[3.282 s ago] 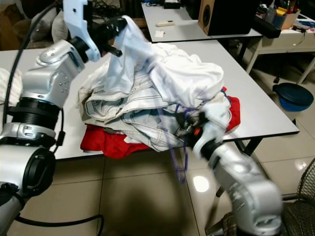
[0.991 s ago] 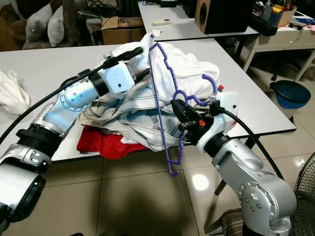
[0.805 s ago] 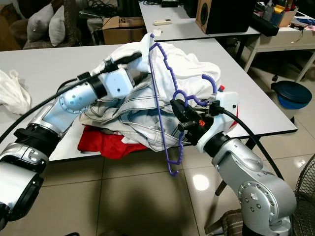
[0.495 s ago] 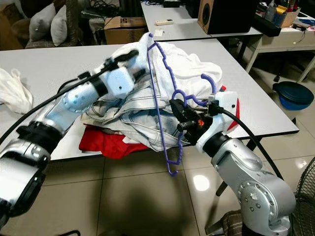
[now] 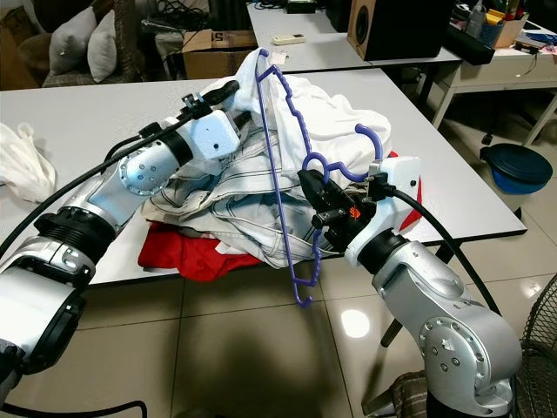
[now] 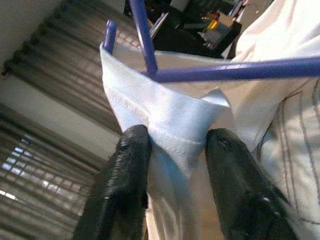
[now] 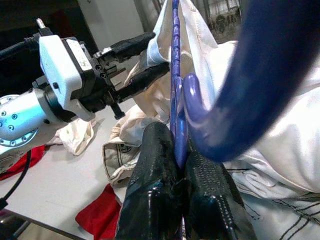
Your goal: Hang hanger
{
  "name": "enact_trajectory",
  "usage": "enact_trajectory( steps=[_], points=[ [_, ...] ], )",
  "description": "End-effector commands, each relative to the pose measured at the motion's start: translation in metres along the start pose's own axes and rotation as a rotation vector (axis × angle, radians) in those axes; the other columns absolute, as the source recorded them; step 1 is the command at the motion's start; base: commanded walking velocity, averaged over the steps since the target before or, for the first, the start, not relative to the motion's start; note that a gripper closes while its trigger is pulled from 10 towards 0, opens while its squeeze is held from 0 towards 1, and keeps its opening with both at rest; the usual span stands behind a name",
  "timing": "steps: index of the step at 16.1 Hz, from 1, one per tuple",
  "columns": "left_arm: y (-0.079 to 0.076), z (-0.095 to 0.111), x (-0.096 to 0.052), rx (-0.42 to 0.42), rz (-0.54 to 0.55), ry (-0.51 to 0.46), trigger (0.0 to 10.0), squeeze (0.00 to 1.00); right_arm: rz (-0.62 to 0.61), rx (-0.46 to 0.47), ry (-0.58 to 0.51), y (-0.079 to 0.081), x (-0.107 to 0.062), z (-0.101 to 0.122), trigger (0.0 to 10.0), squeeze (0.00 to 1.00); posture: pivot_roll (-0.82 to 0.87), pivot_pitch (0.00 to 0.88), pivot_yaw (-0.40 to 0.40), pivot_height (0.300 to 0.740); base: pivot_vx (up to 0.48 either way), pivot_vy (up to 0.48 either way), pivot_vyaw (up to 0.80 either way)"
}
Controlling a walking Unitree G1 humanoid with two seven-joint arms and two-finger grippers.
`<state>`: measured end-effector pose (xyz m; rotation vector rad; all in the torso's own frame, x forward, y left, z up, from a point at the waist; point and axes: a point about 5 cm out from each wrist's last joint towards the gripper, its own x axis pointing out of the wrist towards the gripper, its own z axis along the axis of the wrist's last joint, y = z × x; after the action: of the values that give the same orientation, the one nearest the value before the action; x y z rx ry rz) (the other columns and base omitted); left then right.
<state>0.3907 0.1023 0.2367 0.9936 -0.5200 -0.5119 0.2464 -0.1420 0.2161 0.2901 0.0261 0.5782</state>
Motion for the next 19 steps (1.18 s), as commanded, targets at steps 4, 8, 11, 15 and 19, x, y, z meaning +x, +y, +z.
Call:
enact_trajectory(
  steps=[4,8,11,15,19],
  points=[
    [0.013,-0.006,-0.002,0.004,0.039,0.026,0.0,0.0,0.018,-0.003,-0.023,0.003,0.001,0.004,10.0,0.0,-0.05,0.0,0.06,0.74,0.0,0.0,0.0],
    [0.012,-0.005,-0.002,-0.033,0.036,0.013,0.0,0.0,0.02,-0.005,-0.022,0.003,0.001,0.004,10.0,0.0,-0.05,0.0,0.06,0.74,0.0,0.0,0.0],
    [0.013,-0.005,-0.001,-0.135,0.054,0.01,0.0,0.0,0.02,-0.007,-0.02,0.002,0.001,0.004,10.0,0.0,-0.05,0.0,0.06,0.74,0.0,0.0,0.0],
    [0.042,-0.006,0.005,-0.519,0.216,0.025,0.0,0.0,0.111,-0.052,0.108,-0.003,-0.053,-0.01,10.0,0.0,-0.05,0.0,0.071,0.74,0.0,0.0,0.0],
    [0.072,-0.001,0.01,-0.739,0.343,-0.033,0.0,0.0,0.134,-0.06,0.162,0.002,-0.084,-0.013,10.0,0.0,-0.07,0.0,0.098,0.74,0.0,0.0,0.0]
  ],
)
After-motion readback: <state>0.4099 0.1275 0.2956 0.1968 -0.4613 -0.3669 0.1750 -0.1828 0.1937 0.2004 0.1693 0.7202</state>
